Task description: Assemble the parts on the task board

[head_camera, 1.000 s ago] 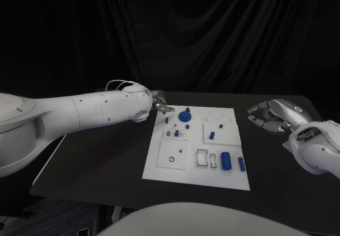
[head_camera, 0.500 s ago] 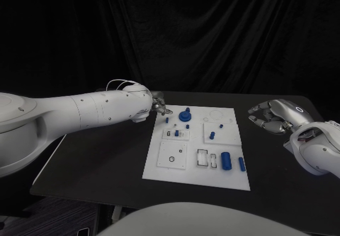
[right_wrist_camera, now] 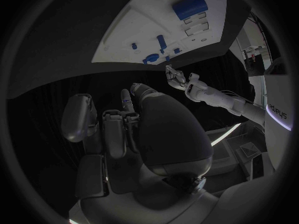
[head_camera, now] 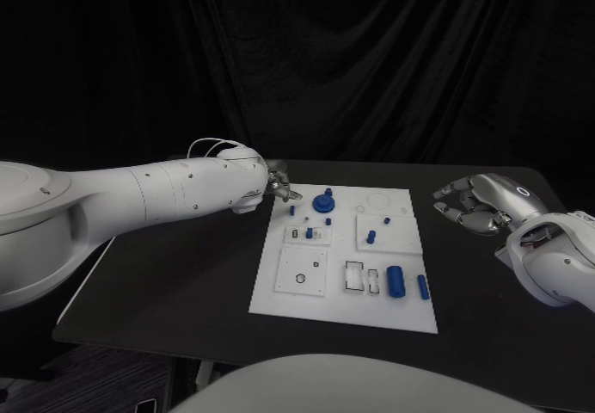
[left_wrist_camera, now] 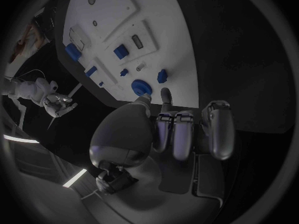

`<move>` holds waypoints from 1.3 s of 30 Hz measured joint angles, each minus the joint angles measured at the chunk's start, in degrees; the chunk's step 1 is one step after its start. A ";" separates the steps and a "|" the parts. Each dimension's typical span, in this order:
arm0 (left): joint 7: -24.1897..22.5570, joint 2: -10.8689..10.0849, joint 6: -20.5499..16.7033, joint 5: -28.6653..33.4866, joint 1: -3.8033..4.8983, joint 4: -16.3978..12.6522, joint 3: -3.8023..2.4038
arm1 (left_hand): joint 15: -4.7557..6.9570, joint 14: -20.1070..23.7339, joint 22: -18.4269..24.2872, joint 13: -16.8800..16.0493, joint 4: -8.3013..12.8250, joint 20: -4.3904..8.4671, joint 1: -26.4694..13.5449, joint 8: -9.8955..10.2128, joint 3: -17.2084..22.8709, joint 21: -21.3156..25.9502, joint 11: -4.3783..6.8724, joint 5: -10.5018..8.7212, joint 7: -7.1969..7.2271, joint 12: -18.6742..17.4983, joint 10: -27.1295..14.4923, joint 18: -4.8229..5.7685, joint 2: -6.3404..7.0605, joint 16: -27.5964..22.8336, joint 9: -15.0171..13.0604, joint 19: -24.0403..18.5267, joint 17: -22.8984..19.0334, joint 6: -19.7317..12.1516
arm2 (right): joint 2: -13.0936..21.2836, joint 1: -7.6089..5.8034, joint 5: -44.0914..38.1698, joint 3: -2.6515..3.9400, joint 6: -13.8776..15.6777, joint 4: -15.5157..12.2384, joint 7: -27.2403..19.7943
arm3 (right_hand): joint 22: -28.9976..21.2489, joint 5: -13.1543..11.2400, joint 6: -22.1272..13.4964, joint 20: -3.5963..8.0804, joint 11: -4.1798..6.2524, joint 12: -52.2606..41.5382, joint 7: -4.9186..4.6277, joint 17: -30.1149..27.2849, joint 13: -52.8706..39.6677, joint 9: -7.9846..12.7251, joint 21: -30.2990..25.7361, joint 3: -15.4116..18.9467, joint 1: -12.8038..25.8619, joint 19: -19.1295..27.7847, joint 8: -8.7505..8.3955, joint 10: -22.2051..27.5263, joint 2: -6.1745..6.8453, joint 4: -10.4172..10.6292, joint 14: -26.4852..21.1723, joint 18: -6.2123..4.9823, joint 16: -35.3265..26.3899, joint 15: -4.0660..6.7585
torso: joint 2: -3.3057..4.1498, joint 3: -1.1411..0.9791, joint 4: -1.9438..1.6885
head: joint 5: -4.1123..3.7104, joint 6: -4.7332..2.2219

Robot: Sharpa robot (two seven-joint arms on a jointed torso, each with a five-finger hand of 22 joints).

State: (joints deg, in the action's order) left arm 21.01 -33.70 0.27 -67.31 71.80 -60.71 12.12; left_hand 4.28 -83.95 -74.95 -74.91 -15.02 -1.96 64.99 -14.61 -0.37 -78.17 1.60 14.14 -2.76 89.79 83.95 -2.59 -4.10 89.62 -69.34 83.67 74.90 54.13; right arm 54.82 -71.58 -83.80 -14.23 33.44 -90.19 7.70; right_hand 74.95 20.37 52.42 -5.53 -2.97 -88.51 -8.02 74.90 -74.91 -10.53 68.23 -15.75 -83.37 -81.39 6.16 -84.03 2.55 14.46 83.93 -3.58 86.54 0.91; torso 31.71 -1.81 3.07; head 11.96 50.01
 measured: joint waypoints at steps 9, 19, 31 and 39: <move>0.00 0.67 0.52 0.00 -0.30 0.73 0.00 | -0.20 -0.20 0.00 0.00 -0.40 -0.24 0.22 1.03 -0.07 0.64 -0.39 0.00 -0.21 0.00 -0.01 0.00 -0.22 0.00 0.97 -0.24 0.00 -0.20 | -0.35 0.00 0.01 0.00 -0.05 0.15 0.01 | -0.01 0.25 0.00 0.00 0.00 0.00 0.00 0.00 0.00 0.00 0.00 0.00 0.00 0.00 0.00 0.00 0.00 0.00 0.00 0.00 0.00 0.00 | -0.02 0.03 0.05 | 0.20 0.00; -0.08 1.16 1.29 0.00 -0.84 1.56 0.00 | -0.20 -0.20 0.01 0.00 -0.56 -0.41 0.22 1.25 0.08 0.88 -0.39 0.00 -0.26 0.00 -0.02 0.00 -0.22 0.00 1.26 -0.41 0.00 -0.15 | -0.53 0.00 0.03 0.00 -0.08 0.22 0.01 | -0.01 0.25 0.00 0.00 0.00 0.00 0.00 0.00 0.01 -0.01 0.00 0.00 0.00 0.00 0.00 0.00 0.00 0.00 0.00 0.00 0.00 0.00 | -0.06 0.03 0.05 | 0.00 0.00; -0.21 1.65 1.87 0.00 -1.67 2.36 0.00 | -0.35 -0.05 0.02 0.00 -0.56 -0.41 0.45 1.48 0.08 0.88 -0.39 0.24 -0.35 0.00 -0.02 0.00 -0.46 0.00 1.50 -0.42 0.00 -0.06 | -0.71 0.00 0.04 0.00 -0.12 0.26 0.01 | -0.02 0.24 0.00 0.00 0.00 0.00 0.00 0.00 0.01 -0.01 0.00 0.00 0.00 0.00 0.00 0.00 0.00 0.00 0.00 0.00 0.00 0.00 | -0.06 0.04 0.02 | -0.13 0.00; -0.36 1.68 1.89 0.00 -1.87 2.73 0.00 | -0.34 -0.06 0.02 0.00 -0.57 -0.71 0.68 2.00 0.09 1.53 -0.39 0.46 -0.33 0.00 -0.01 0.00 -0.68 0.00 1.82 -0.72 0.00 -0.08 | -0.71 0.00 0.04 0.00 -0.15 0.29 0.01 | -0.03 0.23 0.00 0.00 0.00 0.00 0.00 0.00 0.01 -0.01 0.00 0.00 0.00 0.00 0.00 0.00 0.00 0.00 0.00 0.00 0.00 0.00 | -0.05 0.04 0.03 | -0.16 0.00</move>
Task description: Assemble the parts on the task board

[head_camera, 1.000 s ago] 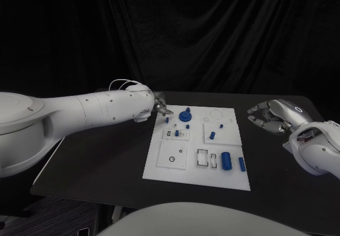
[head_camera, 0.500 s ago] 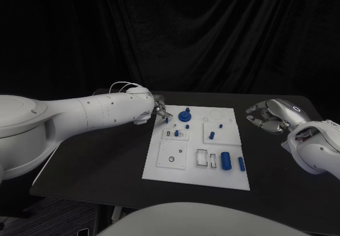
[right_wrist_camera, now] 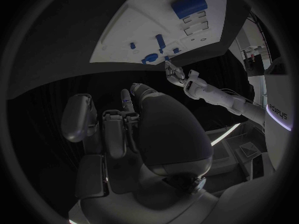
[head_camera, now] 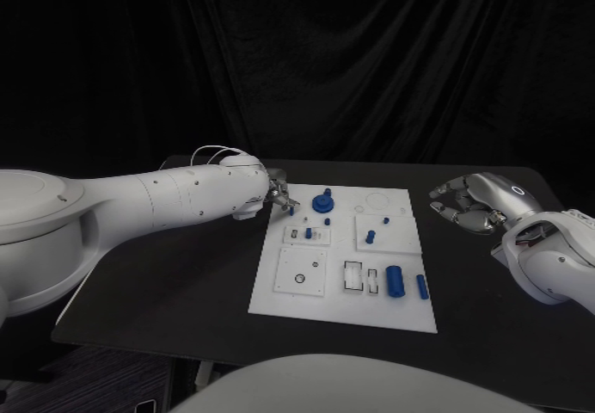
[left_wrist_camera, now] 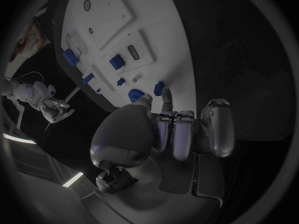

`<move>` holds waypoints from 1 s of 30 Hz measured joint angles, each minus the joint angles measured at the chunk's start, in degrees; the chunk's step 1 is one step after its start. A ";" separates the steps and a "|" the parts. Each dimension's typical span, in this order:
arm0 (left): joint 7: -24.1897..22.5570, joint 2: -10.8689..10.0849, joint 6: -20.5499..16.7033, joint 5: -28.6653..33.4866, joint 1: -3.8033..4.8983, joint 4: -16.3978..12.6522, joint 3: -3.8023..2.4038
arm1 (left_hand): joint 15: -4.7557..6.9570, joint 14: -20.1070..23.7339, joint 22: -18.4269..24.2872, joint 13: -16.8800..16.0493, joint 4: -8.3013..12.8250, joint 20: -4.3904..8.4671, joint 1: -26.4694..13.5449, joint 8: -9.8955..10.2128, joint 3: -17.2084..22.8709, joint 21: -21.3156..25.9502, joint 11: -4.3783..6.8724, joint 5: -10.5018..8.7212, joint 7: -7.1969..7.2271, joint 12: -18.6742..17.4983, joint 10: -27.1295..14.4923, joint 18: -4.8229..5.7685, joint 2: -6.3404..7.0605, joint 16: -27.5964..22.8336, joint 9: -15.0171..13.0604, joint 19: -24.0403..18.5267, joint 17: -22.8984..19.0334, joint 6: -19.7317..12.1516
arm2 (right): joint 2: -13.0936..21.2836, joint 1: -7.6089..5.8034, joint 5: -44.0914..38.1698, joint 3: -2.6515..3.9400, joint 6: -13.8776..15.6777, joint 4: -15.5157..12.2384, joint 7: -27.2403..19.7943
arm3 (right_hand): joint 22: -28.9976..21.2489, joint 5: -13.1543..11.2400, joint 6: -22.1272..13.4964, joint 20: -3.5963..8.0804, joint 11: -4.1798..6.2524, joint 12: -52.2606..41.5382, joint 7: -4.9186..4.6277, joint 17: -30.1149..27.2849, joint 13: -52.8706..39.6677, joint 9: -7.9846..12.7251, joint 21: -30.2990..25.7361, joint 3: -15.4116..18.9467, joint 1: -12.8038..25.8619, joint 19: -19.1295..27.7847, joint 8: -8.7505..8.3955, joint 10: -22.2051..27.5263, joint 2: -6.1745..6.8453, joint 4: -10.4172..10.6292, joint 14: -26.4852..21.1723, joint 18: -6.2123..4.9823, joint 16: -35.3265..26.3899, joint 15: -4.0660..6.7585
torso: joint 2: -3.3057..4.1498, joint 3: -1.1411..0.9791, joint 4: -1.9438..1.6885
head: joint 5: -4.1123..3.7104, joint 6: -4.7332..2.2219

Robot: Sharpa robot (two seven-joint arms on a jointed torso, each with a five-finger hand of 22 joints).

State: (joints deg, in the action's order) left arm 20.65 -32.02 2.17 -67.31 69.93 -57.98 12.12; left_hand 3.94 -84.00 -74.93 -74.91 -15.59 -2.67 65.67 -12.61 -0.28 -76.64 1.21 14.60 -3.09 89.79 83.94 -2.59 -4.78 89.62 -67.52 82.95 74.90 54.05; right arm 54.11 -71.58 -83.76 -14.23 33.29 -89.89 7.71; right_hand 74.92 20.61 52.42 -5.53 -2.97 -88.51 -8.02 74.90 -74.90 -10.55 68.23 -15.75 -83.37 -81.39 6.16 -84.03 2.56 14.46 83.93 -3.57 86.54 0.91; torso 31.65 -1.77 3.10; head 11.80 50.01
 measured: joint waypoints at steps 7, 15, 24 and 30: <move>-0.22 0.13 0.00 0.00 -0.13 0.20 0.00 | 0.01 0.00 0.00 0.00 -0.15 0.00 0.22 0.21 0.15 0.00 0.00 0.00 0.01 0.00 0.00 0.00 -0.22 0.00 0.10 0.00 0.00 0.00 | -0.05 0.00 0.00 0.00 -0.06 0.05 0.00 | 0.00 0.00 0.00 0.00 0.00 0.00 0.00 0.00 -0.05 0.00 0.00 0.00 0.00 0.00 0.00 0.00 0.00 0.00 0.00 -0.01 0.00 0.00 | -0.01 0.00 0.02 | 0.01 0.00; -0.47 0.46 0.05 0.00 -0.25 0.65 0.00 | 0.01 -0.01 0.01 0.00 -0.15 0.00 0.22 0.32 0.15 0.00 0.00 0.01 0.01 0.00 0.00 0.00 -0.22 0.00 0.16 0.00 0.00 0.00 | -0.12 0.00 0.01 0.00 -0.15 0.14 0.01 | -0.01 0.00 0.00 0.00 0.00 0.00 0.00 0.00 -0.04 0.05 0.00 -0.16 0.00 0.00 0.00 0.00 0.00 -0.16 0.00 0.00 0.00 0.00 | -0.04 -0.01 -0.02 | -0.09 0.00; -0.65 0.66 0.17 0.00 -0.31 1.11 0.00 | 0.02 -0.01 0.01 0.00 -0.31 0.00 0.22 0.64 0.31 0.21 -0.19 0.20 0.01 0.00 0.19 0.00 -0.22 0.00 0.41 0.00 0.00 0.00 | -0.17 0.00 0.01 0.00 -0.24 0.18 0.01 | -0.01 0.00 0.00 0.00 0.00 0.00 0.00 0.00 -0.04 0.05 0.00 -0.16 0.00 0.00 0.00 0.00 0.00 -0.16 0.00 0.00 0.00 0.00 | -0.04 -0.01 -0.02 | -0.08 0.00; -0.76 0.83 0.23 0.00 -0.38 1.23 0.00 | -0.01 0.02 0.01 0.00 -0.46 -0.04 0.64 1.30 0.48 0.20 -0.19 1.55 -0.03 0.00 0.19 0.00 -0.65 0.00 0.91 -0.04 0.00 0.04 | -0.24 0.00 0.01 0.00 -0.30 0.20 0.02 | -0.02 0.00 0.00 0.00 0.00 0.00 0.00 0.00 -0.03 0.05 0.00 -0.16 0.00 0.00 0.00 0.00 0.00 -0.16 0.00 0.00 0.00 0.00 | -0.04 -0.01 -0.02 | 0.01 0.01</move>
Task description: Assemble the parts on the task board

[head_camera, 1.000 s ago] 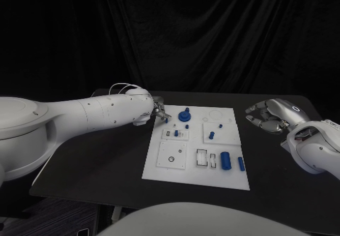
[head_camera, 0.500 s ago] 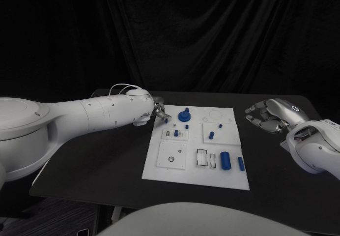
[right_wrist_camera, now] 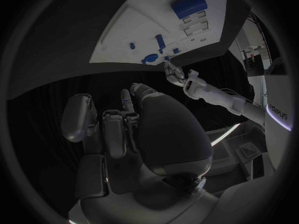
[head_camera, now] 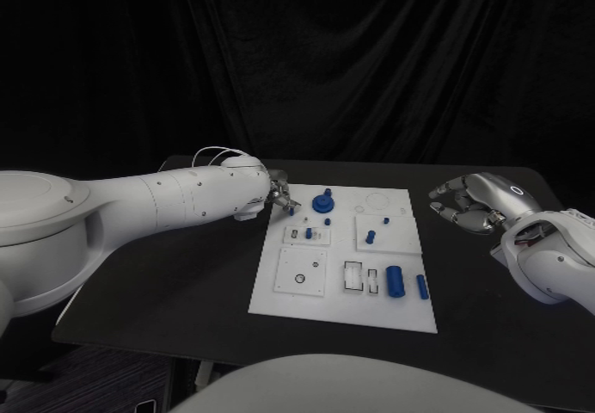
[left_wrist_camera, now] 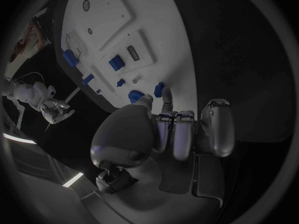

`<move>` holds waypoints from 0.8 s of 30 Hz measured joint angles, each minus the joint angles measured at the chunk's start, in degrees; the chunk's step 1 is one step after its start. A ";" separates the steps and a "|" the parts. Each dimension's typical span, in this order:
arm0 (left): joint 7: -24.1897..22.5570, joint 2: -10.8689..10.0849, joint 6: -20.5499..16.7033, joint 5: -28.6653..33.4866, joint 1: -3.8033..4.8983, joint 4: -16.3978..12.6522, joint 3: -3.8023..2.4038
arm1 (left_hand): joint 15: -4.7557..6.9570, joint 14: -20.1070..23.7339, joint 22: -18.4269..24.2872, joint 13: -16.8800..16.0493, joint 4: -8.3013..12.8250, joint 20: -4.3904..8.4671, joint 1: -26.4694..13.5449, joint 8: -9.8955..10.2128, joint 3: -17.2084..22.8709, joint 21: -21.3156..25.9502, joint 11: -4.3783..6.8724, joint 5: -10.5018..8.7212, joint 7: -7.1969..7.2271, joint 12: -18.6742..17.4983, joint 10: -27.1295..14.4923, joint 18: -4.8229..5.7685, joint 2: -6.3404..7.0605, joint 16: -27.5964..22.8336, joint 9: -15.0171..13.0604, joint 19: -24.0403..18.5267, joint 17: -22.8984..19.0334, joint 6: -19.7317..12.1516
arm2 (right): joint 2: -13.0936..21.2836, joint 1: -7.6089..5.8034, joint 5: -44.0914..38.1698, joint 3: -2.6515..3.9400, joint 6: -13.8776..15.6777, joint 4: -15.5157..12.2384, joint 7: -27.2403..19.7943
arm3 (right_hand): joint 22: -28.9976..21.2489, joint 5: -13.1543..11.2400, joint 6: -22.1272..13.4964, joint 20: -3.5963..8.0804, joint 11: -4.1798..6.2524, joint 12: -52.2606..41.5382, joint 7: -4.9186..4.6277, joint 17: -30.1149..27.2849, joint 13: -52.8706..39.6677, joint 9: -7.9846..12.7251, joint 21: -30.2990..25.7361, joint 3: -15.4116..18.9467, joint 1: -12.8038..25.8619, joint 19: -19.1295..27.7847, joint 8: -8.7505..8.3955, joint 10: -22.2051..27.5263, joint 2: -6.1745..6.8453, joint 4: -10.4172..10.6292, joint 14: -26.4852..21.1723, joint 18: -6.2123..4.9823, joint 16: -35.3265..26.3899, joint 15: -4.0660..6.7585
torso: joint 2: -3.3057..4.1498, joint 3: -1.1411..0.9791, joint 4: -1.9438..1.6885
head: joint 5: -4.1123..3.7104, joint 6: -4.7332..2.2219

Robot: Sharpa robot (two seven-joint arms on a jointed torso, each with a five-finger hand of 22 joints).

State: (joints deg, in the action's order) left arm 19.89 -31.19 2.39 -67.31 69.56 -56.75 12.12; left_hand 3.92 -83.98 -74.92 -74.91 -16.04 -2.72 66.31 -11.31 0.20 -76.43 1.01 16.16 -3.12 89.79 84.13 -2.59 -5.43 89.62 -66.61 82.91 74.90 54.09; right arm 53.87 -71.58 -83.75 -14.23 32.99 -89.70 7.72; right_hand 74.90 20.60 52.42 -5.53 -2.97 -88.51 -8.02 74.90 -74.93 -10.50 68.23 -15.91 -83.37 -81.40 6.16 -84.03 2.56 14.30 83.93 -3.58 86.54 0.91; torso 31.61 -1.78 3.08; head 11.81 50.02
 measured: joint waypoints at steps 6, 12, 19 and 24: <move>-0.17 0.16 0.00 0.00 -0.09 0.27 0.00 | -0.15 0.15 0.00 0.00 0.16 -0.15 0.33 0.57 0.47 0.22 -0.21 1.82 -0.17 0.00 -0.21 0.00 0.27 0.00 0.46 -0.16 0.00 0.17 | -0.02 0.00 0.00 0.00 -0.07 0.01 0.01 | 0.00 0.00 0.00 0.00 0.00 0.00 0.00 0.00 0.00 0.00 0.00 0.00 0.00 0.00 0.00 0.00 0.00 0.00 0.00 0.00 0.00 0.00 | 0.01 0.00 0.01 | -0.03 0.00; -0.35 0.21 0.05 0.00 -0.21 0.43 0.00 | -0.15 0.15 0.00 0.00 0.33 -0.15 0.59 0.80 0.64 0.22 -0.21 2.53 -0.17 0.00 -0.21 0.00 0.01 0.00 0.62 -0.16 0.00 0.17 | -0.02 0.00 0.00 0.00 -0.13 0.01 0.03 | 0.02 0.00 0.00 0.00 0.00 0.00 0.00 0.00 0.01 0.00 0.00 0.00 0.00 0.00 0.00 0.00 0.00 0.00 0.00 0.00 0.00 0.00 | 0.03 0.00 0.01 | 0.04 -0.02; -0.53 0.23 0.05 0.00 -0.38 0.47 0.00 | -0.15 0.15 0.01 0.00 1.08 -0.15 2.32 1.56 2.59 0.44 -0.21 5.04 0.04 0.00 -0.21 0.00 -0.02 0.00 1.11 -0.15 0.00 0.37 | -0.02 0.00 0.01 0.00 -0.13 -0.02 0.03 | 0.04 0.23 0.00 0.00 0.00 0.00 0.00 0.00 0.01 -0.01 0.00 0.00 0.00 0.00 0.00 0.00 0.00 0.00 0.00 0.00 0.00 0.00 | 0.04 0.00 0.01 | 0.91 -0.03; -0.66 0.19 0.05 0.00 -0.40 0.40 0.00 | -0.15 0.15 0.01 0.00 1.89 -0.15 3.33 2.07 4.93 0.48 -0.21 8.61 -0.16 0.00 -0.21 0.00 1.01 0.00 1.30 -0.16 0.00 0.58 | -0.01 0.00 0.01 0.00 -0.13 -0.02 0.03 | 0.04 0.23 0.00 0.00 0.00 0.00 0.00 0.00 0.02 -0.01 0.00 0.00 0.00 0.00 0.00 0.00 0.00 0.00 0.00 0.00 0.00 0.00 | 0.04 0.00 0.01 | 0.53 -0.03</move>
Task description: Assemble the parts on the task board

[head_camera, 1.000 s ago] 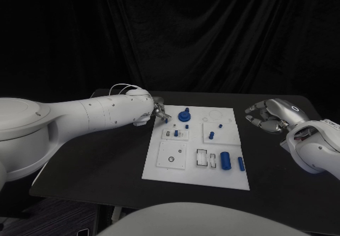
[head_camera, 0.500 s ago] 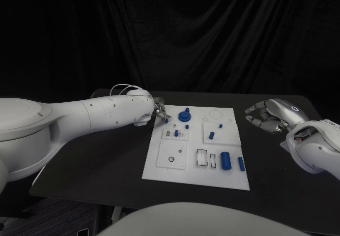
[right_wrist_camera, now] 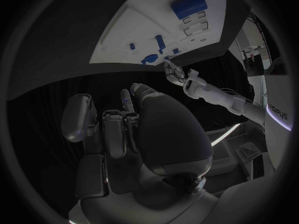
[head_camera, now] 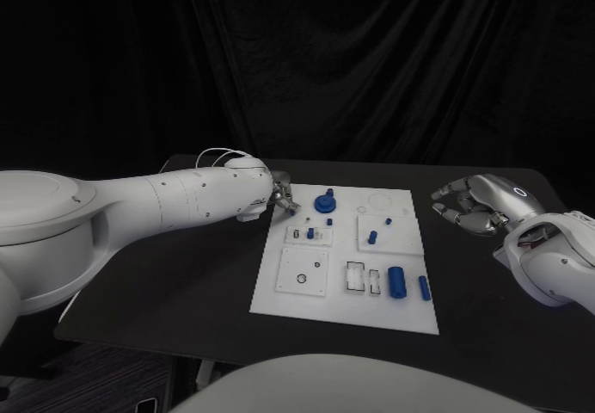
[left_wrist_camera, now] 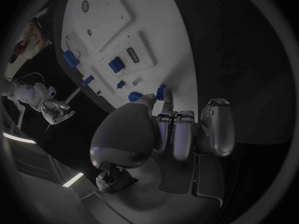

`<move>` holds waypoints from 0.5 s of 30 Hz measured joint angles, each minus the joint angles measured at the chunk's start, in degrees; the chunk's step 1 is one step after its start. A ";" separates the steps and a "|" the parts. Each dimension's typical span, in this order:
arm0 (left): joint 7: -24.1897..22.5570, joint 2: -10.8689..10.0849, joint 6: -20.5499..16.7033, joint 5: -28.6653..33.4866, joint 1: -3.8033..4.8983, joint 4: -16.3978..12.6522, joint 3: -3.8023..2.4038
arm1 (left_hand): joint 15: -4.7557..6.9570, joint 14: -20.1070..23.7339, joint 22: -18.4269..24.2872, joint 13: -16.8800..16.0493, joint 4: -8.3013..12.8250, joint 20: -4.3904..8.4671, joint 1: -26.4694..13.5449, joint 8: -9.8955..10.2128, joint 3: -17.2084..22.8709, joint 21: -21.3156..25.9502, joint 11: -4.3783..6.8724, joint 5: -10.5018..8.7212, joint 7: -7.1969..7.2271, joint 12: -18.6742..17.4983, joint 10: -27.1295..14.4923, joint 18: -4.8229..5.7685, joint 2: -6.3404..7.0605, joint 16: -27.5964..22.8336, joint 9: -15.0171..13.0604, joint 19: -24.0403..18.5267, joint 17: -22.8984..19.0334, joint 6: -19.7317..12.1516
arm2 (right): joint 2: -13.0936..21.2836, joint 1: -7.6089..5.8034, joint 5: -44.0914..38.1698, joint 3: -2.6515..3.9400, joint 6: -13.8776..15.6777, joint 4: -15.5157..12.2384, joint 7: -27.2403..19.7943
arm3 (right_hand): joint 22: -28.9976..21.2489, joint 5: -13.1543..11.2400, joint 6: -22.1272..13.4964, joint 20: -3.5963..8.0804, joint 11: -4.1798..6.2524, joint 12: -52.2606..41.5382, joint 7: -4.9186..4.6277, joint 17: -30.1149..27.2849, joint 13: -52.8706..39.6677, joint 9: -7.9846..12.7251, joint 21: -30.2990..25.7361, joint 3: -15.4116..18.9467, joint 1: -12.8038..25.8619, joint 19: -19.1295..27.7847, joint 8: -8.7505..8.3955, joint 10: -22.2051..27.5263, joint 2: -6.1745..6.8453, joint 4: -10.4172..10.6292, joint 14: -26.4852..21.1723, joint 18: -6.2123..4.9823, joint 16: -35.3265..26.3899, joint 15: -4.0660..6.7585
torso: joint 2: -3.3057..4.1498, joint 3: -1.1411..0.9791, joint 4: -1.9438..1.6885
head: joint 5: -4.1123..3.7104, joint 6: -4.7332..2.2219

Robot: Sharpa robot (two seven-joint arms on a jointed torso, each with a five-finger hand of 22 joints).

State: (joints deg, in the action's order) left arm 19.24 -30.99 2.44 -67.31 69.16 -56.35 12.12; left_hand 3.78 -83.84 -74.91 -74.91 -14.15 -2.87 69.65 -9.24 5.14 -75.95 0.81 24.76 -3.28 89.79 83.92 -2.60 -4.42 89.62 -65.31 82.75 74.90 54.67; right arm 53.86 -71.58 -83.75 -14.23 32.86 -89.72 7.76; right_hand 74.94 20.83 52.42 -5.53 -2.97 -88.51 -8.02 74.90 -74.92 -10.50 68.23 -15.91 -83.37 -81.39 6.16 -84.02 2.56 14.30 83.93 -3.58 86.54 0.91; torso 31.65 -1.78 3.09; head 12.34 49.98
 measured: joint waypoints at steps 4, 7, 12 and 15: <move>-0.06 -0.07 0.00 0.00 -0.01 -0.08 -0.01 | 0.00 0.00 0.00 0.00 1.03 0.00 0.78 0.38 2.59 0.18 0.00 2.17 0.20 0.00 0.00 0.00 0.78 0.00 0.08 0.00 0.00 0.20 | 0.00 0.00 0.00 0.00 0.00 0.00 0.00 | 0.00 0.00 0.00 0.00 0.00 0.00 0.00 0.00 0.00 0.00 0.00 0.00 0.00 0.00 0.00 0.00 0.00 0.00 0.00 0.00 0.00 0.00 | 0.00 0.00 0.00 | -0.30 0.00; -0.09 -0.13 0.01 0.00 -0.03 -0.12 -0.01 | 0.00 0.00 0.00 0.00 1.49 0.00 1.25 0.38 4.06 0.18 0.00 3.15 0.20 0.00 0.00 0.00 1.25 0.00 0.11 0.00 0.00 0.20 | 0.00 0.00 0.00 0.00 0.00 0.00 0.00 | -0.01 0.00 0.00 0.00 0.00 0.00 0.00 0.00 0.00 0.00 0.00 0.00 0.00 0.00 0.00 0.00 0.00 0.00 0.00 0.00 0.00 0.00 | 0.00 0.00 -0.01 | -0.40 0.00; -0.15 -0.24 0.05 0.00 -0.07 -0.15 -0.01 | 0.00 0.00 0.00 0.00 2.30 0.00 1.28 0.76 6.38 0.18 0.00 4.27 0.17 0.00 0.00 0.00 1.90 0.00 0.16 0.00 0.00 0.47 | -0.01 0.00 0.00 0.00 0.00 0.02 0.01 | -0.01 0.00 0.00 0.00 0.00 0.00 0.00 0.00 0.00 0.00 0.00 0.00 0.00 0.00 0.00 0.00 0.00 0.00 0.00 0.00 0.00 0.00 | -0.01 0.00 -0.01 | -0.51 0.02; -0.16 -0.32 0.07 0.00 -0.10 -0.18 -0.01 | 0.00 0.00 0.00 0.00 2.86 0.00 1.00 0.77 8.31 0.18 0.00 5.20 0.21 0.00 0.00 0.00 2.53 0.00 0.17 0.00 0.00 0.62 | 0.00 0.00 0.00 0.00 0.00 0.02 0.01 | -0.01 0.00 0.00 0.00 0.00 0.00 0.00 0.00 0.01 -0.01 0.00 0.00 0.00 0.00 0.00 0.00 0.00 0.00 0.00 0.00 0.00 0.00 | -0.01 0.00 -0.01 | -0.54 0.02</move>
State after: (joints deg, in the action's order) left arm 19.07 -31.31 2.51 -67.31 69.06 -56.53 12.10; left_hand 3.78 -83.84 -74.90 -74.90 -11.28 -2.87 70.65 -8.47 13.45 -75.77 0.81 29.97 -3.07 89.80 83.92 -2.59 -1.88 89.62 -65.14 82.75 74.90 55.29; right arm 53.86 -71.58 -83.74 -14.23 32.86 -89.69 7.77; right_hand 74.93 20.83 52.42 -5.53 -2.97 -88.51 -8.02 74.90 -74.91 -10.51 68.23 -15.90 -83.37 -81.39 6.16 -84.03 2.56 14.31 83.93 -3.58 86.54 0.90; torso 31.64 -1.78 3.08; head 11.80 50.00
